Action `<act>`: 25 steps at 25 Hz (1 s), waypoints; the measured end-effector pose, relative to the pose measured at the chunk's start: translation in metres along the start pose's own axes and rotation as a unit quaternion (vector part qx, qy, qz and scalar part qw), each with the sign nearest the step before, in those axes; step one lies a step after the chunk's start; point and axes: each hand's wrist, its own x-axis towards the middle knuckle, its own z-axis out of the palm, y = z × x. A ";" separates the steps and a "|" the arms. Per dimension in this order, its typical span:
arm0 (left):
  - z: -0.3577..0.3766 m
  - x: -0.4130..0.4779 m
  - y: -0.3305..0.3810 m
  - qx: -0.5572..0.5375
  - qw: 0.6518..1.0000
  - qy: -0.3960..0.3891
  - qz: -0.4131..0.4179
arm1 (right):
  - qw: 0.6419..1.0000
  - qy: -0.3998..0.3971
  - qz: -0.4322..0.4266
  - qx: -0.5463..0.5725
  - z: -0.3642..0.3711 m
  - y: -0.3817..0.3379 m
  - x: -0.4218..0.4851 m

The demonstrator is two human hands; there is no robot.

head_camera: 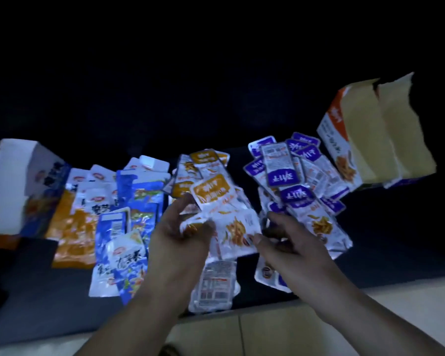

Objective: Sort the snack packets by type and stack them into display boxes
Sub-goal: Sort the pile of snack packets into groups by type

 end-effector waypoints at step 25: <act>0.108 -0.010 -0.061 0.581 0.708 -0.232 0.329 | 0.957 0.204 -0.178 -0.106 -0.102 0.081 0.036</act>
